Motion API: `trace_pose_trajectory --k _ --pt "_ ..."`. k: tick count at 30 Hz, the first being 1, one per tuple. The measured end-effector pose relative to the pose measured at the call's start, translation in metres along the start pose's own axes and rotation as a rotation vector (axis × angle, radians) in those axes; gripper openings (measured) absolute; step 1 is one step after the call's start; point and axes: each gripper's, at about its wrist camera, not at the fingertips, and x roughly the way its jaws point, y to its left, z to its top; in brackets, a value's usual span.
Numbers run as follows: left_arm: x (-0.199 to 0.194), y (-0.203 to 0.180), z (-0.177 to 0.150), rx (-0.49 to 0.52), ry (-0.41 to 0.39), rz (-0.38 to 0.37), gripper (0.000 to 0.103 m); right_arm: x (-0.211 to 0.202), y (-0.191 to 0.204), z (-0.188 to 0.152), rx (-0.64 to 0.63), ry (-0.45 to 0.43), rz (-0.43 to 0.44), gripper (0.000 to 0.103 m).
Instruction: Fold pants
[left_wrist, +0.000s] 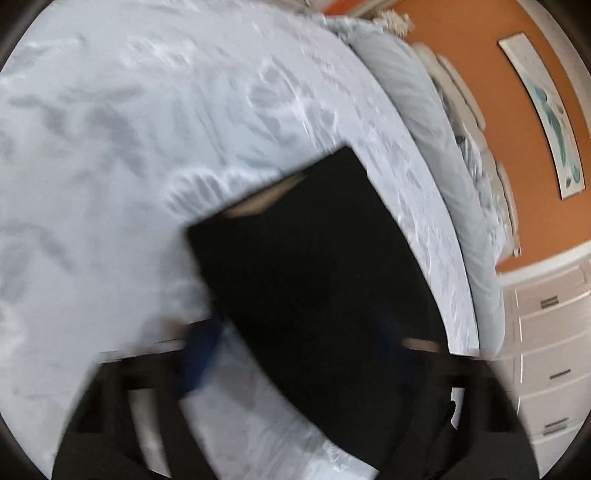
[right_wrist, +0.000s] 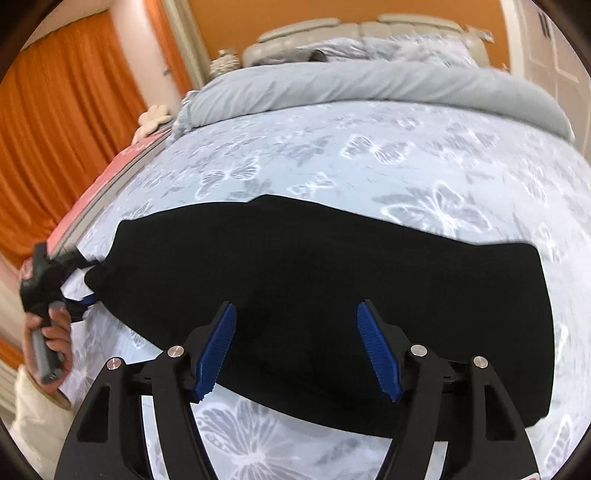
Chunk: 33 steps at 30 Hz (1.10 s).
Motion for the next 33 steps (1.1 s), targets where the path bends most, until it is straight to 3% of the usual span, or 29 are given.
trace_pose_trajectory --k 1,3,7,10,12,14,15,18,20,21,22,23,24,25,27,29,31,33 --pt "0.001 -0.003 -0.001 0.012 -0.022 0.037 0.026 0.0 -0.007 0.001 0.027 0.004 -0.006 0.067" --pt "-0.002 -0.016 -0.003 0.047 -0.049 0.054 0.018 -0.001 -0.016 0.001 0.06 0.005 -0.022 0.067" --pt "-0.035 -0.078 -0.025 0.237 -0.204 0.086 0.014 -0.008 -0.042 0.002 0.13 0.011 -0.057 0.067" --pt "-0.059 -0.139 -0.066 0.428 -0.286 0.028 0.012 -0.02 -0.066 0.001 0.198 0.005 -0.086 0.067" --pt "-0.062 -0.179 -0.108 0.555 -0.262 -0.053 0.012 -0.029 -0.077 0.0 0.23 -0.006 -0.088 0.067" --pt "-0.053 -0.212 -0.158 0.711 -0.211 -0.08 0.015 -0.038 -0.085 -0.001 0.245 -0.021 -0.089 0.067" --pt "-0.04 -0.229 -0.192 0.815 -0.172 -0.06 0.02 -0.042 -0.088 -0.001 0.242 -0.024 -0.094 0.067" --pt "0.006 -0.242 -0.256 0.984 -0.107 0.08 0.022 -0.046 -0.093 -0.004 0.216 -0.015 -0.14 0.067" --pt "0.026 -0.234 -0.266 0.982 -0.065 0.139 0.022 -0.047 -0.097 -0.007 0.202 -0.003 -0.171 0.067" --pt "0.03 -0.229 -0.265 0.959 -0.028 0.13 0.024 -0.047 -0.099 -0.008 0.205 0.003 -0.167 0.067" --pt "0.026 -0.227 -0.261 0.941 -0.008 0.09 0.034 -0.047 -0.101 -0.009 0.211 0.01 -0.157 0.067" --pt "0.018 -0.227 -0.255 0.928 0.011 0.04 0.045 -0.048 -0.102 -0.011 0.217 0.017 -0.139 0.067" --pt "0.008 -0.224 -0.25 0.915 0.016 0.008 0.075 -0.047 -0.102 -0.012 0.218 0.026 -0.115 0.067" --pt "-0.005 -0.223 -0.245 0.894 -0.01 -0.021 0.096 -0.047 -0.101 -0.012 0.215 0.031 -0.105 0.067" --pt "-0.048 -0.207 -0.237 0.853 -0.127 -0.112 0.096 -0.043 -0.096 -0.01 0.21 0.037 -0.064 0.067" --pt "-0.07 -0.2 -0.226 0.85 -0.168 -0.162 0.097 -0.035 -0.087 -0.005 0.22 0.05 0.017 0.067" --pt "-0.087 -0.189 -0.208 0.816 -0.238 -0.152 0.098 -0.025 -0.079 -0.002 0.241 0.066 0.086 0.072" --pt "-0.086 -0.178 -0.191 0.784 -0.281 -0.079 0.098 -0.008 -0.066 0.002 0.258 0.094 0.145 0.074"
